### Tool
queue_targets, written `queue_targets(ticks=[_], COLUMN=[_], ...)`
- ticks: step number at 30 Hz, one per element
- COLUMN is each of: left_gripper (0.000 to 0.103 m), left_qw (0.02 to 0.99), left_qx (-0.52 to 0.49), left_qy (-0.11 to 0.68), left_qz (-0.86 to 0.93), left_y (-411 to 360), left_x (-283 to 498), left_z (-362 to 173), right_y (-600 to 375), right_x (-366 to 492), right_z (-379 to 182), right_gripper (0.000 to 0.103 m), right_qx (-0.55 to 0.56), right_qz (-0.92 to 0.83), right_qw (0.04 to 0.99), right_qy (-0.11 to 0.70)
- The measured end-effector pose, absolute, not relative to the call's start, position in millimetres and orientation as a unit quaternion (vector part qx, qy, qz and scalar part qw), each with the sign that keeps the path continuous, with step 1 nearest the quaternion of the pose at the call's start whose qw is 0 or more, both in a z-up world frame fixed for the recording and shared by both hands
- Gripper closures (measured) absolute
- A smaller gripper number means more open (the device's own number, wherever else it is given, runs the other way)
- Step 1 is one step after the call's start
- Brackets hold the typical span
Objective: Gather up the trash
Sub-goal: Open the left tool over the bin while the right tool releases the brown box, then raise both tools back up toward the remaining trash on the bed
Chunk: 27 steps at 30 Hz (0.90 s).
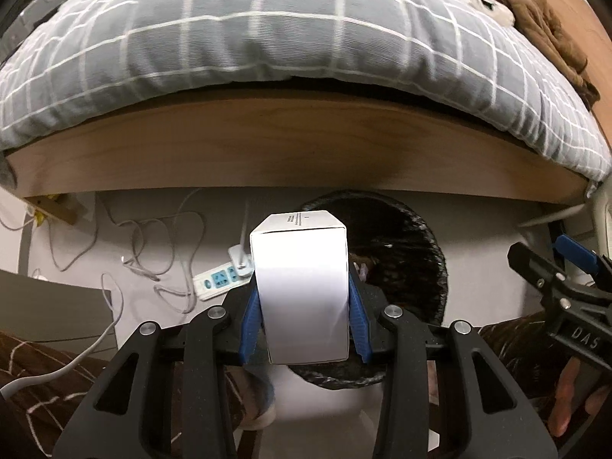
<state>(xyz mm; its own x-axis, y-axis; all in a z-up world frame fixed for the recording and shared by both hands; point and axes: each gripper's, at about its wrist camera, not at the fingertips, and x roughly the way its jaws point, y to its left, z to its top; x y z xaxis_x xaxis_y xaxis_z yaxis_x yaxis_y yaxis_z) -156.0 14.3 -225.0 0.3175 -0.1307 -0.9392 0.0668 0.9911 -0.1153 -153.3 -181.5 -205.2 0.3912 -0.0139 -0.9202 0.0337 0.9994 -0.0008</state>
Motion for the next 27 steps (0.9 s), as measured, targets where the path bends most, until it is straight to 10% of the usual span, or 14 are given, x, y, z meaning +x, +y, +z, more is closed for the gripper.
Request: queue_targets(ticks=[15, 27], left_gripper=[0.062, 0.015], left_qw=[0.810, 0.834], left_qx=[0.004, 0.012], left_qy=[0.576, 0.546], left_qz=[-0.107, -0.078], left_y=[-47.5, -39.5], left_x=[-148.9, -144.8], left_z=[-226.9, -209.5], right_y=[-237.6, -227.6], right_x=[-161.7, -158.0], right_z=[-205.8, -183.8], right_gripper=[0.008, 0.008], right_qx=[0.053, 0.038], right_qz=[-0.065, -0.055], right_qw=[0.832, 0.855], right_qy=[0.549, 0.515])
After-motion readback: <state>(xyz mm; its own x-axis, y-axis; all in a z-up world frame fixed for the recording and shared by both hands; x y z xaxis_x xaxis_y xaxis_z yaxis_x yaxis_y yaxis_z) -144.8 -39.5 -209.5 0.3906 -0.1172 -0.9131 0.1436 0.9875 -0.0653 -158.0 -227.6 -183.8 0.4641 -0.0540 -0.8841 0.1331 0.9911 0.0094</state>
